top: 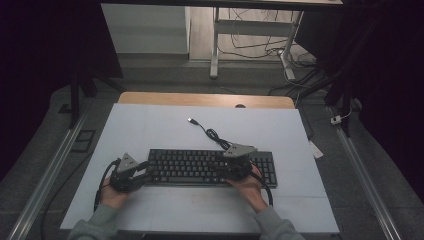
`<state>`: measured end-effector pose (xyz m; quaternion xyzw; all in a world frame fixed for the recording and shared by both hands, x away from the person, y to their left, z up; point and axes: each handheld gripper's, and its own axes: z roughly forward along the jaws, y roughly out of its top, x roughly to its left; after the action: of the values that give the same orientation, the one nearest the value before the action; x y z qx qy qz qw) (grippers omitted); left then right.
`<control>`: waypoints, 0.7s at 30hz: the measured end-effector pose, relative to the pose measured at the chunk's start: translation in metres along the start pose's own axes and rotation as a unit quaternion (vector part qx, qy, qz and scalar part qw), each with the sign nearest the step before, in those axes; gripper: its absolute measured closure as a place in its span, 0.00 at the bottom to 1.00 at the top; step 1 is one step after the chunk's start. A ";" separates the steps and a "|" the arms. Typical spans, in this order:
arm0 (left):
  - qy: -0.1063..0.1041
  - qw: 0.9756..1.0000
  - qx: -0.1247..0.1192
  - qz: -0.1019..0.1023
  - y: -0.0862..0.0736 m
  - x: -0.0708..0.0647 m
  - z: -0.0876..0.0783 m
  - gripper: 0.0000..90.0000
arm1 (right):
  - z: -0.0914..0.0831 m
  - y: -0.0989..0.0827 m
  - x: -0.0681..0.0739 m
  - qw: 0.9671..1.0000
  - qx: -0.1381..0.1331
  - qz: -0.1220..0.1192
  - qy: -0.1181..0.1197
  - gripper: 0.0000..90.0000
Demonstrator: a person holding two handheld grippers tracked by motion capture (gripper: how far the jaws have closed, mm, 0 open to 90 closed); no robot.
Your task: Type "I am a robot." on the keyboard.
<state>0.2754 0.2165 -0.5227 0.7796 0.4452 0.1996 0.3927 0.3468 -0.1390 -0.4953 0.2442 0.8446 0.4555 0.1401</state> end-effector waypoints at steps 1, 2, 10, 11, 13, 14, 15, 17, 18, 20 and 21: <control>0.002 1.000 -0.001 -0.002 0.000 0.000 -0.001 0.67 | 0.000 0.000 0.000 1.000 0.000 0.000 0.000 0.63; 0.001 1.000 -0.003 -0.004 0.000 0.001 -0.002 0.65 | -0.002 -0.002 0.000 1.000 -0.004 0.001 -0.001 0.62; -0.010 1.000 -0.005 -0.013 -0.001 0.004 -0.006 0.56 | -0.017 -0.016 0.000 1.000 0.002 0.004 -0.008 0.58; -0.010 1.000 -0.005 -0.014 -0.001 0.004 -0.006 0.56 | -0.017 -0.016 0.000 1.000 0.002 0.004 -0.008 0.58; -0.012 1.000 -0.003 -0.015 0.000 0.003 -0.006 0.54 | -0.020 -0.019 -0.001 1.000 0.001 0.003 -0.007 0.58; -0.015 1.000 -0.003 -0.015 0.000 0.003 -0.006 0.53 | -0.022 -0.021 -0.001 1.000 -0.001 0.005 -0.006 0.58; -0.017 1.000 -0.002 -0.015 0.000 0.003 -0.006 0.51 | -0.024 -0.023 -0.002 1.000 -0.001 0.004 -0.010 0.58; -0.023 1.000 -0.003 -0.012 0.002 0.002 -0.007 0.50 | -0.025 -0.024 -0.002 1.000 -0.003 0.007 -0.009 0.58; -0.027 1.000 -0.003 -0.010 0.003 0.000 -0.007 0.48 | -0.025 -0.024 -0.003 1.000 -0.002 0.007 -0.011 0.58; -0.034 0.999 -0.004 -0.002 0.007 -0.003 -0.008 0.46 | -0.026 -0.024 -0.004 1.000 -0.005 0.010 -0.011 0.58; -0.039 0.999 -0.003 0.002 0.009 -0.004 -0.009 0.46 | -0.027 -0.024 -0.004 1.000 -0.004 0.010 -0.011 0.58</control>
<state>0.2720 0.2139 -0.5103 0.7865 0.4271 0.1716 0.4118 0.3314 -0.1710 -0.5008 0.2576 0.8385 0.4575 0.1461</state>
